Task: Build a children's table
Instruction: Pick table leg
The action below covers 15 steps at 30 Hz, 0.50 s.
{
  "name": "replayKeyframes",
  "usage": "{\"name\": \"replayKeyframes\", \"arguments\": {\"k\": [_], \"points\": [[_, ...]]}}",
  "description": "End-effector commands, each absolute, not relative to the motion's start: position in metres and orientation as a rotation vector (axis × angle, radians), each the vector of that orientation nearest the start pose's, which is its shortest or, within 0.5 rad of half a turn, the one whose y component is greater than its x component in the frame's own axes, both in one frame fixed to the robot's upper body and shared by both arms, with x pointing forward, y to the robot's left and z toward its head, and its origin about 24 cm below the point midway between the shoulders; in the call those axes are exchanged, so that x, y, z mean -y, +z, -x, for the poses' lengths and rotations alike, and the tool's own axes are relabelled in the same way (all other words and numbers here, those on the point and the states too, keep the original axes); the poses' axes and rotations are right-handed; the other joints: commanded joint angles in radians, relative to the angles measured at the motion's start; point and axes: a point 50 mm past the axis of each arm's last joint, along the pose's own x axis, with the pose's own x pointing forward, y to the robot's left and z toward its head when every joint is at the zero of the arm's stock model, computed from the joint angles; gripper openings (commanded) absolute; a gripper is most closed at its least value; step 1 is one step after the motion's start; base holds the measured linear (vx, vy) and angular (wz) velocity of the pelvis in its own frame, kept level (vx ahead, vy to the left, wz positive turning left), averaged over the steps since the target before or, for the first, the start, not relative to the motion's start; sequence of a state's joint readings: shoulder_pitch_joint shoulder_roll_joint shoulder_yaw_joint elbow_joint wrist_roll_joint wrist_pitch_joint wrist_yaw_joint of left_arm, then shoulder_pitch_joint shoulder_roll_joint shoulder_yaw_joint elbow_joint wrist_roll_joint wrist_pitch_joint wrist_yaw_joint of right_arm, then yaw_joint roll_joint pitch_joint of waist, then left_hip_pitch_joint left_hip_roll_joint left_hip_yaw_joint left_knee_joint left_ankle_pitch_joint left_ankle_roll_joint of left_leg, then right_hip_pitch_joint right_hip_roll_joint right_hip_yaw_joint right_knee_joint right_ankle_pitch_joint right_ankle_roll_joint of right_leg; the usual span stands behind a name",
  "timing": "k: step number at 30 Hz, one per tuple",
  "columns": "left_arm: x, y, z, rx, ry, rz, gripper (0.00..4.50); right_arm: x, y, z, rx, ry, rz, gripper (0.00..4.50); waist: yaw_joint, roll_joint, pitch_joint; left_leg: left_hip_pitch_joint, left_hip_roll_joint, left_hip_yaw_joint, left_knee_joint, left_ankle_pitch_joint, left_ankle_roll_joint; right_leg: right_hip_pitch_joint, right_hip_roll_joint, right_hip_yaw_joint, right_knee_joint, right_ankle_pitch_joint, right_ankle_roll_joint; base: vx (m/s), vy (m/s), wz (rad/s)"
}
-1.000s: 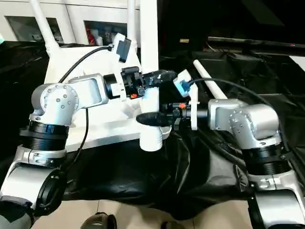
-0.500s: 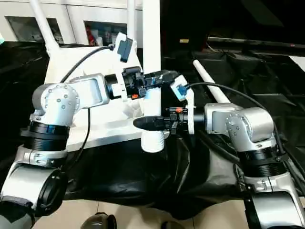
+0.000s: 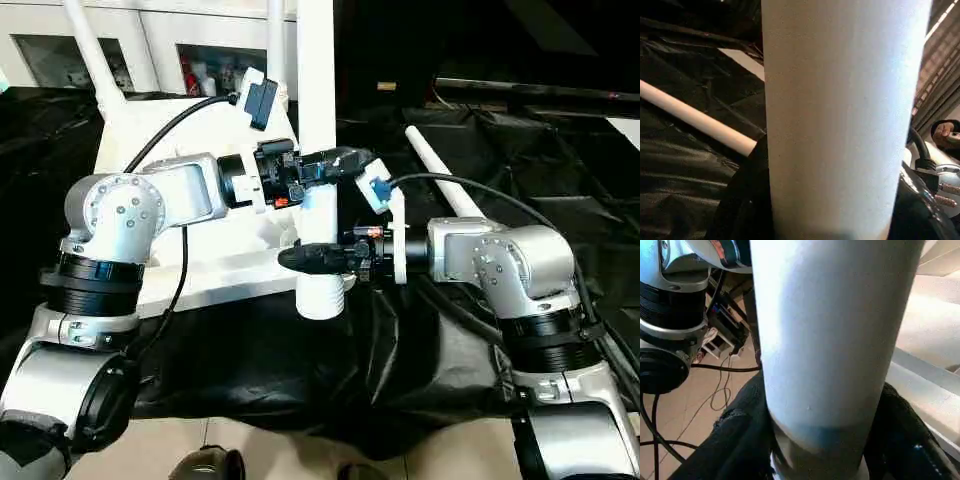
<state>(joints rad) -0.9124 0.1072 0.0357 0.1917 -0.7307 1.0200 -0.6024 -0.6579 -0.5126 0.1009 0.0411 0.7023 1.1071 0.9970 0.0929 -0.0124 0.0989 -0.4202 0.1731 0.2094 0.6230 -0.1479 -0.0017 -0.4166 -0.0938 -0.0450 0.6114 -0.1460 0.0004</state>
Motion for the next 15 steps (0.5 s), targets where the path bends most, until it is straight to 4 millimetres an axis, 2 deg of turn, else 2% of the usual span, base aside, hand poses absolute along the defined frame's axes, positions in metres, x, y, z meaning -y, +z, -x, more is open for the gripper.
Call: {"name": "replayKeyframes", "arguments": {"k": [1, 7, 8, 9, 10, 11, 12, 13, 15], "points": [[-0.0335, 0.2198, -0.3204, -0.241, -1.314, 0.407, 1.86, 0.1353, 0.146, -0.2959, -0.587, 1.267, -0.263, 1.93, 0.004, -0.001, -0.107, 0.046, 0.046, -0.034, -0.072, -0.26, -0.063, 0.044, -0.05, 0.026, -0.075, -0.326, -0.165, 0.0, 0.0, 0.0], [-0.0311, 0.2214, -0.32, -0.228, -1.328, 0.433, 1.86, 0.1339, 0.1451, -0.295, -0.585, 1.268, -0.265, 1.93, 0.004, 0.003, -0.107, 0.047, 0.046, -0.035, -0.073, -0.272, -0.066, 0.044, -0.05, 0.025, -0.076, -0.332, -0.163, 0.0, 0.0, 0.0], [-0.031, 0.2221, -0.321, -0.217, -1.321, 0.437, 2.21, 0.1336, 0.1451, -0.2949, -0.583, 1.267, -0.266, 1.93, 0.005, 0.007, -0.107, 0.048, 0.046, -0.036, -0.073, -0.276, -0.067, 0.043, -0.05, 0.025, -0.076, -0.334, -0.163, 0.0, 0.0, 0.0], [-0.0312, 0.2227, -0.3243, -0.2, -1.29, 0.445, 2.42, 0.1336, 0.1451, -0.2949, -0.58, 1.266, -0.269, 1.93, 0.004, 0.004, -0.107, 0.046, 0.046, -0.036, -0.074, -0.277, -0.067, 0.044, -0.049, 0.025, -0.077, -0.335, -0.161, 0.0, 0.0, 0.0], [-0.0312, 0.2227, -0.3243, -0.2, -1.29, 0.445, 2.56, 0.1336, 0.1451, -0.2949, -0.58, 1.266, -0.269, 1.93, 0.005, 0.004, -0.107, 0.047, 0.046, -0.037, -0.074, -0.277, -0.068, 0.044, -0.05, 0.025, -0.077, -0.334, -0.161, 0.0, 0.0, 0.0], [-0.0316, 0.223, -0.3268, -0.199, -1.274, 0.476, 2.56, 0.1337, 0.1449, -0.295, -0.578, 1.264, -0.271, 1.93, 0.006, 0.009, -0.108, 0.047, 0.046, -0.037, -0.073, -0.276, -0.069, 0.044, -0.05, 0.025, -0.076, -0.325, -0.164, 0.0, 0.0, 0.0], [-0.0322, 0.2233, -0.3287, -0.195, -1.266, 0.504, 2.62, 0.1339, 0.1447, -0.295, -0.576, 1.262, -0.272, 1.93, 0.006, 0.006, -0.107, 0.048, 0.045, -0.036, -0.073, -0.279, -0.068, 0.043, -0.049, 0.024, -0.078, -0.324, -0.166, 0.0, 0.0, 0.0], [-0.0327, 0.2237, -0.3288, -0.192, -1.272, 0.522, 2.91, 0.134, 0.1446, -0.2949, -0.575, 1.261, -0.274, 1.93, 0.006, 0.004, -0.108, 0.046, 0.044, -0.036, -0.073, -0.276, -0.064, 0.046, -0.05, 0.024, -0.078, -0.323, -0.168, 0.0, 0.0, 0.0], [-0.0332, 0.2242, -0.329, -0.189, -1.278, 0.541, 2.98, 0.1341, 0.1445, -0.2948, -0.574, 1.26, -0.276, 1.93, 0.007, 0.004, -0.109, 0.046, 0.044, -0.036, -0.071, -0.273, -0.059, 0.045, -0.051, 0.024, -0.078, -0.329, -0.17, 0.0, 0.0, 0.0]]}}
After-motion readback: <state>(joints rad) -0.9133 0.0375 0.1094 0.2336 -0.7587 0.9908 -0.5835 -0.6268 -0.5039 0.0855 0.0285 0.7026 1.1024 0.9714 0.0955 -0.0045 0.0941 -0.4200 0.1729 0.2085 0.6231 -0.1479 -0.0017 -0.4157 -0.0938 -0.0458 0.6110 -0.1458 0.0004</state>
